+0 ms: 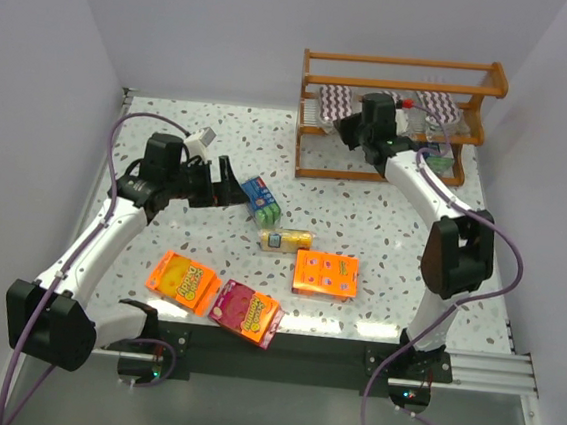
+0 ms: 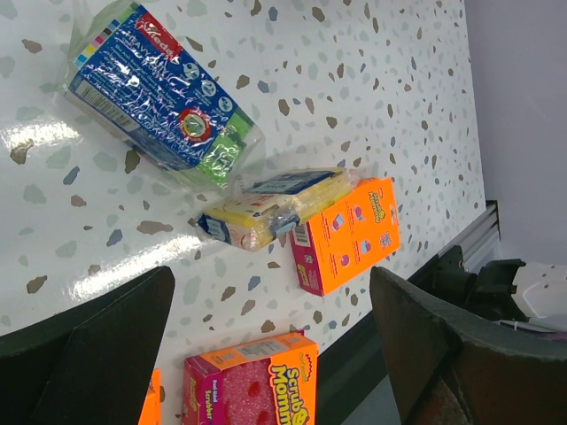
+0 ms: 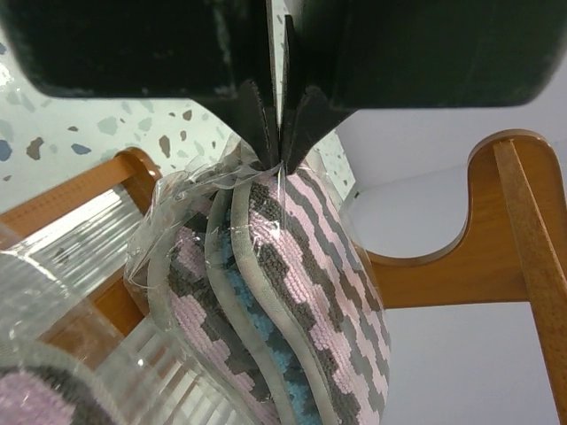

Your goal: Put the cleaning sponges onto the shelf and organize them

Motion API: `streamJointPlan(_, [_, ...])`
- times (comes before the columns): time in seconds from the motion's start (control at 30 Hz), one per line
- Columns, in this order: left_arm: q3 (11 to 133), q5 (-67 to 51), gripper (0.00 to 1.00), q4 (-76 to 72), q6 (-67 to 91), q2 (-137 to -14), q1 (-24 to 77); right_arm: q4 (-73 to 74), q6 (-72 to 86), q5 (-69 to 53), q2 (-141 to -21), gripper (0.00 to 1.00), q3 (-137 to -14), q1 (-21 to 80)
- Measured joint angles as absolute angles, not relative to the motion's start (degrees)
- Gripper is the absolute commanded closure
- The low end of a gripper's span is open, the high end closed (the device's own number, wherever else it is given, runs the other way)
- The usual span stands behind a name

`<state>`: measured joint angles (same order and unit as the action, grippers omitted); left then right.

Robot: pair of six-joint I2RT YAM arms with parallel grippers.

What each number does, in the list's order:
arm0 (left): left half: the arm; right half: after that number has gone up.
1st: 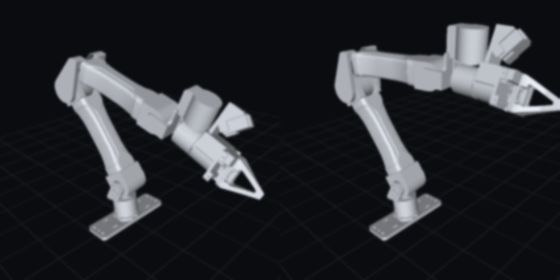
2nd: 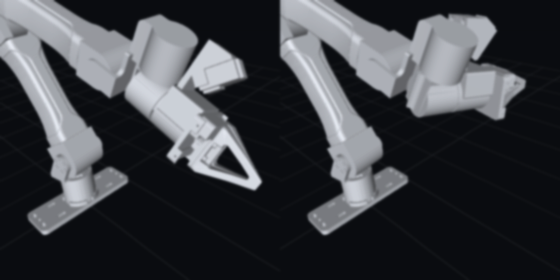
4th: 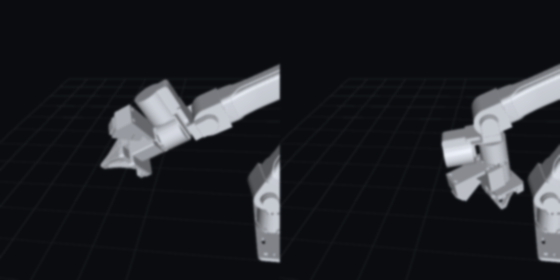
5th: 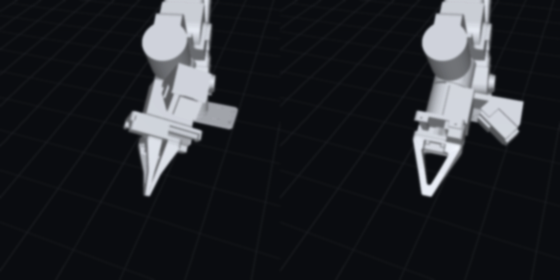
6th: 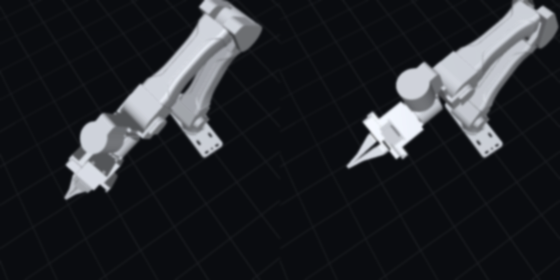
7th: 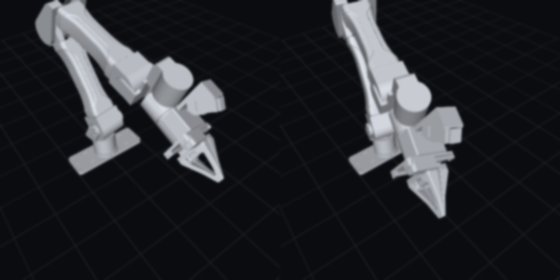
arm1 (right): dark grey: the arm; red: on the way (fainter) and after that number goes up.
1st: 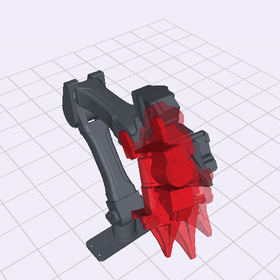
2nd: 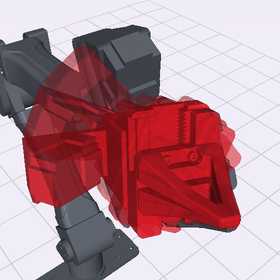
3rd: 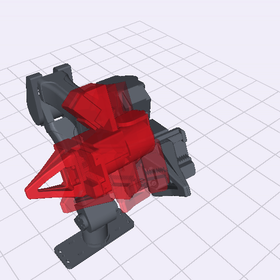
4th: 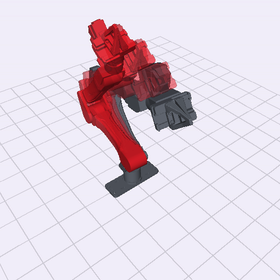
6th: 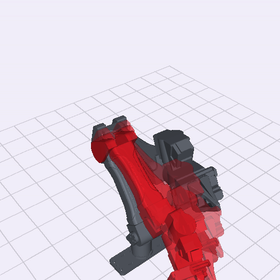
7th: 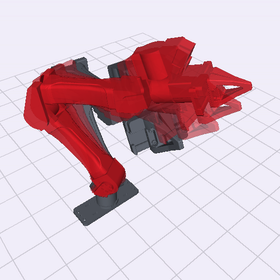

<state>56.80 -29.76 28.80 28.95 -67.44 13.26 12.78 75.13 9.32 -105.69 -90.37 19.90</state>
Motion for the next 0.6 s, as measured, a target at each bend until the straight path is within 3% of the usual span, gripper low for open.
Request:
streamJointPlan(0.03, [56.8, -29.8, 0.02, 28.8, 28.9, -67.4, 13.3, 12.4, 75.6, 9.3, -106.0, 0.91, -90.5, 20.0])
streamJointPlan(0.27, [56.8, -29.7, 0.02, 28.8, 29.0, -67.4, 13.3, 12.0, 77.0, 9.3, -106.6, 0.53, -91.5, 20.5])
streamJointPlan(0.43, [56.8, -29.7, 0.02, 28.8, 29.0, -67.3, 13.3, 12.4, 76.4, 9.0, -105.0, 0.36, -90.7, 20.5])
streamJointPlan(0.47, [56.8, -29.7, 0.02, 28.8, 29.0, -67.2, 13.3, 12.5, 76.2, 8.8, -103.8, 0.28, -89.7, 20.5])
streamJointPlan(0.6, [56.8, -29.8, 0.02, 28.8, 29.0, -66.9, 13.3, 12.6, 74.5, 7.6, -95.7, 0.24, -84.2, 20.1])
